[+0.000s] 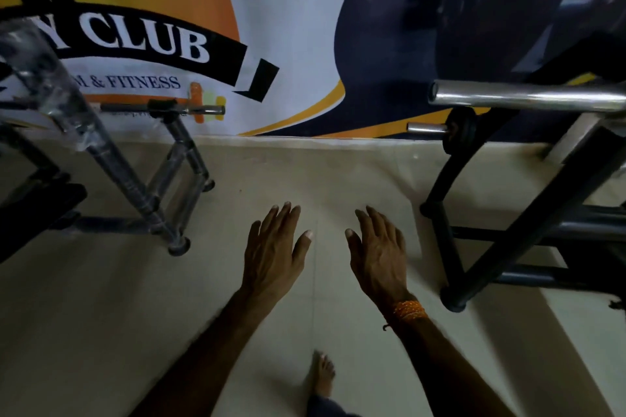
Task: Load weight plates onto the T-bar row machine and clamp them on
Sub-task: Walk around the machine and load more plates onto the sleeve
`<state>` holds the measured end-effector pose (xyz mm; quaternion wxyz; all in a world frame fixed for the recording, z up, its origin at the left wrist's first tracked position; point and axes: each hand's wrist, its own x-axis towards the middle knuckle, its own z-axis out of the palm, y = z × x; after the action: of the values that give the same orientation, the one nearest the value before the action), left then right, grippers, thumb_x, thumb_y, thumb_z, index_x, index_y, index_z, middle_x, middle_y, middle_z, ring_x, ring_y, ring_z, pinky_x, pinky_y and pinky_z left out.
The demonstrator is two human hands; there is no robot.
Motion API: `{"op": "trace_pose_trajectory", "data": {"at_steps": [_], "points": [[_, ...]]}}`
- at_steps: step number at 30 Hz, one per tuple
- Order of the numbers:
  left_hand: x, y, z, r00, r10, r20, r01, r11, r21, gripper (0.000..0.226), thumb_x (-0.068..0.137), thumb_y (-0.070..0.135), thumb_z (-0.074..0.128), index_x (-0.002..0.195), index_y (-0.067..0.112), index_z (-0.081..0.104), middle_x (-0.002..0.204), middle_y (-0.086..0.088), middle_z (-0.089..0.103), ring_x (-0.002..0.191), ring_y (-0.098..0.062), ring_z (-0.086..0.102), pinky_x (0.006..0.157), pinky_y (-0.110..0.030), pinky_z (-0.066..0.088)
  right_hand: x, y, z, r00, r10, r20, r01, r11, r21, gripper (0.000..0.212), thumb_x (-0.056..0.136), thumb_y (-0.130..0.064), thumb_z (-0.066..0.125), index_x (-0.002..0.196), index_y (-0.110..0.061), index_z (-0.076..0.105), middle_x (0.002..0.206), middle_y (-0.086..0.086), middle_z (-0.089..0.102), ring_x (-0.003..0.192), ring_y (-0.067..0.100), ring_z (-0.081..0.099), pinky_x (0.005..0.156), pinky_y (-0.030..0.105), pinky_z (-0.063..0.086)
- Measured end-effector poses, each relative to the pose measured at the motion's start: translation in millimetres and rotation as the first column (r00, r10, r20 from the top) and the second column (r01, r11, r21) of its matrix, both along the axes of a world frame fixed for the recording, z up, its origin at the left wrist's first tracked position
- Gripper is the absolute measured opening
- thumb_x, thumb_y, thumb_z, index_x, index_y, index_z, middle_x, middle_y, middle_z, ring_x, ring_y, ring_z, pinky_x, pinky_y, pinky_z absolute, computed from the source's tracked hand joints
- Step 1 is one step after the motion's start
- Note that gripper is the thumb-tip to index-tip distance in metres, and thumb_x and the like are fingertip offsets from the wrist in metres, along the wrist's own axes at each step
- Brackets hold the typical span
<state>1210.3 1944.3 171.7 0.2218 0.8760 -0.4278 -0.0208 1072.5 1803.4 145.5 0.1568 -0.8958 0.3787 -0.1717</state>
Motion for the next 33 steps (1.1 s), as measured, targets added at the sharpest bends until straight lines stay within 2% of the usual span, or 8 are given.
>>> {"op": "trace_pose_trajectory", "data": {"at_steps": [6, 12, 15, 17, 20, 25, 30, 33], "points": [[100.8, -98.9, 2.1, 0.999, -0.041, 0.004, 0.041, 0.999, 0.033, 0.068, 0.098, 0.058, 0.022, 0.155, 0.023, 0.031, 0.163, -0.001, 0.029, 0.153, -0.02, 0.021, 0.122, -0.045, 0.016, 96.9, -92.9, 2.8, 0.999, -0.05, -0.014, 0.05, 0.999, 0.018, 0.063, 0.101, -0.054, 0.023, 0.145, -0.017, 0.049, 0.155, 0.011, 0.047, 0.142, 0.034, 0.043, 0.113, 0.056, 0.037], [196.7, -218.3, -8.0, 0.988, -0.152, -0.002, 0.152, 0.987, 0.042, 0.068, 0.097, 0.059, 0.023, 0.155, 0.024, 0.032, 0.162, -0.001, 0.031, 0.152, -0.02, 0.023, 0.121, -0.046, 0.019, 171.2, -196.4, 1.6, 0.982, -0.181, -0.056, 0.182, 0.983, 0.015, 0.067, 0.099, -0.057, 0.02, 0.147, -0.018, 0.048, 0.156, 0.011, 0.045, 0.143, 0.034, 0.042, 0.114, 0.058, 0.037], [245.7, -287.1, -20.1, 0.972, -0.233, 0.02, 0.231, 0.972, 0.046, 0.063, 0.1, 0.057, 0.031, 0.152, 0.022, 0.037, 0.159, -0.002, 0.037, 0.15, -0.022, 0.03, 0.119, -0.048, 0.025, 204.3, -249.1, -7.7, 0.962, -0.266, -0.061, 0.268, 0.963, 0.025, 0.069, 0.098, -0.057, 0.021, 0.147, -0.018, 0.048, 0.155, 0.012, 0.045, 0.142, 0.035, 0.043, 0.113, 0.06, 0.037], [277.0, -333.0, -29.9, 0.956, -0.292, 0.037, 0.29, 0.956, 0.047, 0.059, 0.101, 0.053, 0.038, 0.15, 0.02, 0.042, 0.155, -0.005, 0.044, 0.146, -0.025, 0.037, 0.116, -0.051, 0.032, 225.5, -281.4, -12.2, 0.94, -0.335, -0.059, 0.338, 0.941, 0.036, 0.061, 0.1, -0.053, 0.03, 0.146, -0.018, 0.05, 0.155, 0.012, 0.046, 0.141, 0.035, 0.044, 0.113, 0.058, 0.037], [319.2, -398.8, -39.2, 0.912, -0.409, 0.016, 0.408, 0.911, 0.058, 0.059, 0.1, 0.053, 0.038, 0.148, 0.018, 0.046, 0.151, -0.007, 0.049, 0.143, -0.026, 0.042, 0.112, -0.052, 0.04, 254.0, -323.7, -14.5, 0.893, -0.442, -0.086, 0.448, 0.891, 0.073, 0.052, 0.104, -0.045, 0.045, 0.15, -0.018, 0.046, 0.159, 0.01, 0.041, 0.147, 0.032, 0.036, 0.118, 0.054, 0.032], [363.1, -510.2, -38.6, 0.807, -0.59, 0.035, 0.583, 0.805, 0.114, 0.059, 0.1, 0.052, 0.042, 0.15, 0.02, 0.042, 0.152, -0.005, 0.048, 0.143, -0.024, 0.042, 0.113, -0.05, 0.04, 288.5, -390.4, -10.8, 0.791, -0.61, -0.057, 0.612, 0.787, 0.072, 0.051, 0.104, -0.043, 0.046, 0.147, -0.015, 0.047, 0.156, 0.012, 0.044, 0.144, 0.033, 0.04, 0.116, 0.053, 0.034], [376.5, -615.7, -42.4, 0.7, -0.712, 0.054, 0.705, 0.701, 0.112, 0.064, 0.099, 0.055, 0.037, 0.15, 0.016, 0.041, 0.147, -0.008, 0.054, 0.137, -0.024, 0.049, 0.104, -0.049, 0.048, 299.8, -465.7, -18.2, 0.673, -0.739, -0.041, 0.738, 0.666, 0.106, 0.06, 0.098, -0.053, 0.025, 0.142, -0.019, 0.047, 0.151, 0.009, 0.05, 0.136, 0.032, 0.047, 0.106, 0.055, 0.043], [382.4, -675.7, -50.4, 0.659, -0.75, 0.051, 0.739, 0.658, 0.145, 0.067, 0.097, 0.057, 0.034, 0.149, 0.014, 0.041, 0.143, -0.012, 0.057, 0.134, -0.025, 0.053, 0.102, -0.046, 0.051, 302.1, -513.3, -29.2, 0.631, -0.775, -0.043, 0.773, 0.622, 0.124, 0.061, 0.097, -0.053, 0.024, 0.142, -0.019, 0.046, 0.148, 0.01, 0.052, 0.133, 0.033, 0.049, 0.103, 0.054, 0.045]]}}
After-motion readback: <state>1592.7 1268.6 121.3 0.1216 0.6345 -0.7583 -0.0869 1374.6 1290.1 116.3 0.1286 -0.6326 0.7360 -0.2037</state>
